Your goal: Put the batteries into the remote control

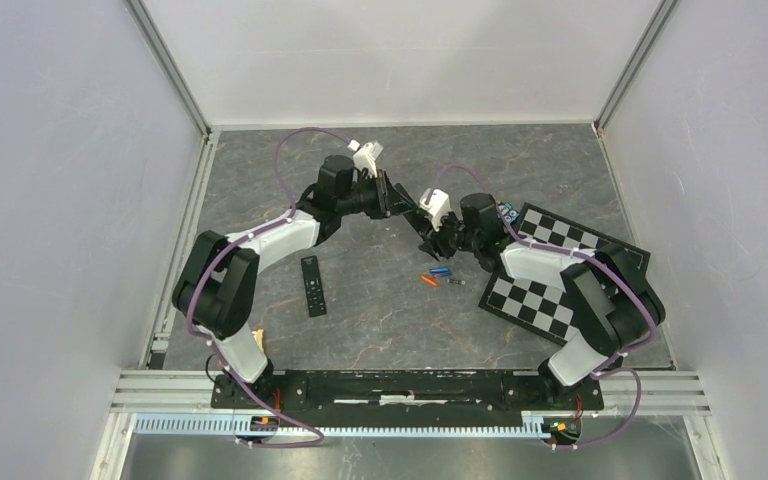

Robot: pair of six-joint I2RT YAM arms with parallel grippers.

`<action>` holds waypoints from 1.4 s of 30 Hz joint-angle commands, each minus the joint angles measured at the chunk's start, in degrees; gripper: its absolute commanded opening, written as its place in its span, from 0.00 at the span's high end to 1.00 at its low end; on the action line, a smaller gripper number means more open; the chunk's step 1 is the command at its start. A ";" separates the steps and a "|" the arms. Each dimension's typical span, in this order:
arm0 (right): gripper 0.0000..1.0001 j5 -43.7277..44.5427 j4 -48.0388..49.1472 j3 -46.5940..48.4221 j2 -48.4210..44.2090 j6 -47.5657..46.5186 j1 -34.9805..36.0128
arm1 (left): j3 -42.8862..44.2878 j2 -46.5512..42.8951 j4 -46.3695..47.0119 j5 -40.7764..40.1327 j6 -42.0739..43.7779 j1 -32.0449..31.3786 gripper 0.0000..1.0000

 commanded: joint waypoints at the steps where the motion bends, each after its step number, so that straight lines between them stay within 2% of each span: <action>1: 0.57 -0.01 2.43 -0.76 -3.80 0.50 -0.86 | -1.04 -1.40 -4.57 -10.65 2.30 1.03 0.98; 5: 0.54 -0.81 1.45 -1.03 -3.86 0.89 -0.86 | -1.64 -0.88 -3.26 -9.70 1.78 0.98 0.98; 8: 0.43 -1.71 0.51 -0.50 -3.70 0.86 -0.89 | -2.14 -0.90 -1.64 -8.49 1.65 1.03 0.98; 11: 0.35 1.53 0.06 -0.03 -3.68 1.12 -0.81 | -2.14 -1.17 -1.67 -9.56 1.60 1.02 0.98; 16: 0.33 6.25 0.05 0.90 -3.52 2.38 -0.85 | -2.14 -0.93 -1.97 -10.80 1.43 1.01 0.98; 21: 0.33 4.06 5.89 0.10 -3.46 9.03 -0.85 | -2.41 -1.42 -1.97 -11.39 2.47 0.47 0.98; 26: 0.18 1.85 15.26 -1.07 -2.48 18.97 -0.76 | -2.99 -3.14 -1.96 -14.71 7.44 -1.05 0.98; 29: 0.17 4.20 15.69 0.14 -1.21 21.83 -0.76 | -5.02 -4.60 0.67 -18.23 13.31 -3.14 0.98; 35: 0.20 10.96 11.46 -0.13 -2.73 22.35 -0.76 | -10.53 -7.79 8.19 -25.94 15.11 -3.68 0.98; 42: 0.20 12.14 8.13 -1.55 -5.91 24.17 -0.76 | -11.04 -10.10 7.86 -40.43 17.93 -3.55 0.98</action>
